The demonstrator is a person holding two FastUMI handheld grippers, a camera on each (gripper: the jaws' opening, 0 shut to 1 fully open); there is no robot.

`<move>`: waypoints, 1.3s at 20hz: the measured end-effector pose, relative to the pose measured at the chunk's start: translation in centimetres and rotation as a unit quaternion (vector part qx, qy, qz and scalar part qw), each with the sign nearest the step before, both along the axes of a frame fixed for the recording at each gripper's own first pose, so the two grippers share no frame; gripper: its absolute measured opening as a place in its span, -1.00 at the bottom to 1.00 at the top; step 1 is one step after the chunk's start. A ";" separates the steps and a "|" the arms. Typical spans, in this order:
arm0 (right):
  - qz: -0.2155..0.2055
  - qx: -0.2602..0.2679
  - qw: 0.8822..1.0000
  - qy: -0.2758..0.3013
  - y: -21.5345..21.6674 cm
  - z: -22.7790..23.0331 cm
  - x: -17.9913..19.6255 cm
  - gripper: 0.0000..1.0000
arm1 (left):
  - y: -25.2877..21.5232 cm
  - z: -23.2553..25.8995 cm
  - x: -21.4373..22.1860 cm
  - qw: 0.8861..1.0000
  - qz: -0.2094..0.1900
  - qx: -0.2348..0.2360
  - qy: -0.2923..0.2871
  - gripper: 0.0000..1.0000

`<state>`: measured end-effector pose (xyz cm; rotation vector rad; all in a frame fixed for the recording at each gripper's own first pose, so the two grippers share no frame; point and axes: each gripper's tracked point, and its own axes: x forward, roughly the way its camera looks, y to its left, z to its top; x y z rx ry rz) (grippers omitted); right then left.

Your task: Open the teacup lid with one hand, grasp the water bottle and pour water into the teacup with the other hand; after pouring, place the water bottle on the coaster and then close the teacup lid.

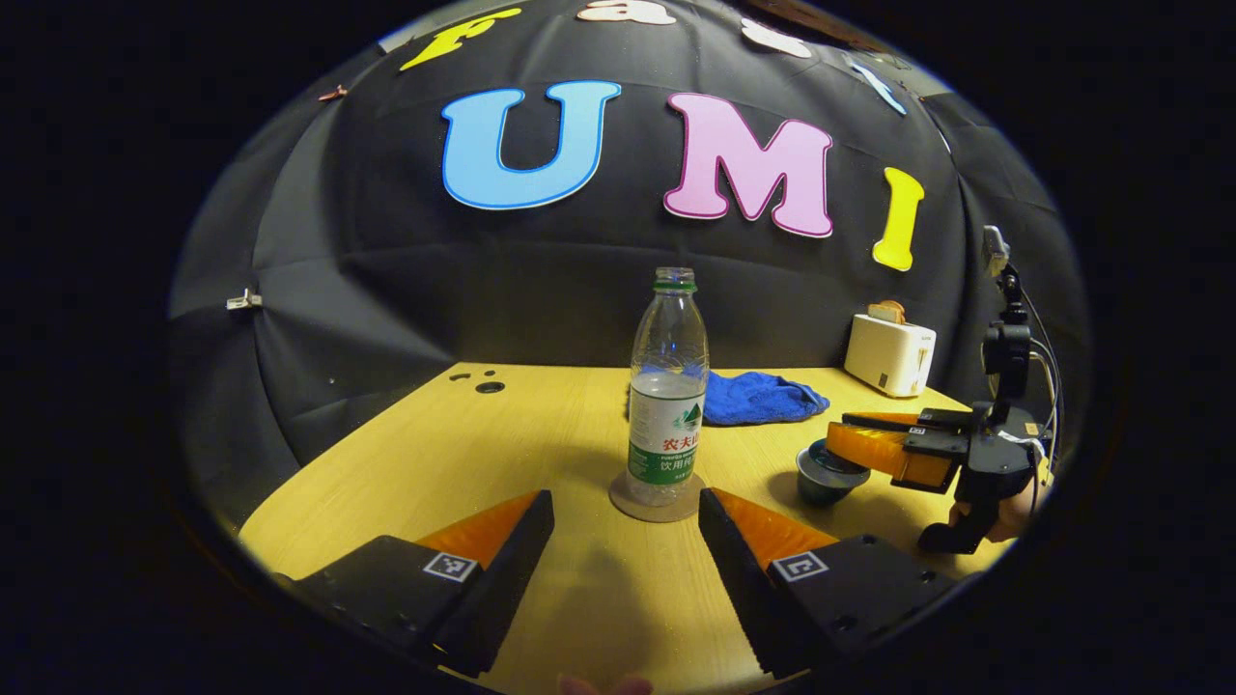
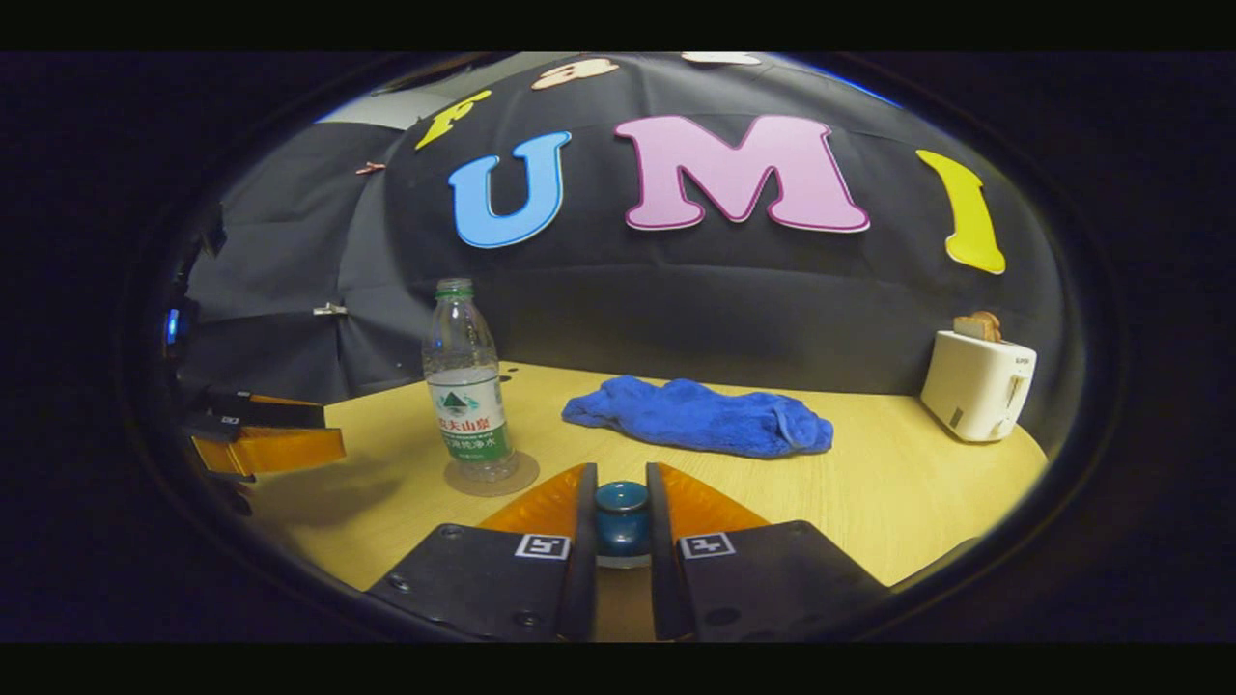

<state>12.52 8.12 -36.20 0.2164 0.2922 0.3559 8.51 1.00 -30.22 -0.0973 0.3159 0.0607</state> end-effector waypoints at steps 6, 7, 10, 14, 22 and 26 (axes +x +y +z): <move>0.007 -0.006 1.000 0.014 0.2 -1.2 0.1 -0.47 | -0.4 0.0 0.5 1.000 -0.003 -0.001 -0.002 0.89; 0.008 -0.009 1.000 0.015 0.2 -1.2 0.0 -0.46 | -0.5 0.0 0.4 1.000 -0.004 -0.002 -0.001 0.89; 0.009 -0.004 1.000 0.020 0.4 -1.4 -0.2 -0.33 | -0.5 0.1 0.4 1.000 -0.004 0.000 -0.002 0.89; -0.003 -0.004 1.000 0.012 -0.1 0.1 -0.5 0.17 | -0.4 1.1 0.3 1.000 0.000 -0.003 -0.006 0.89; -0.017 -0.010 1.000 -0.019 -2.3 11.0 -4.1 0.72 | -1.1 7.8 -0.5 1.000 -0.009 -0.002 -0.023 0.89; -0.022 -0.010 0.999 -0.039 -3.6 17.8 -5.8 0.77 | -1.4 13.6 -1.6 0.999 -0.023 -0.008 -0.042 0.89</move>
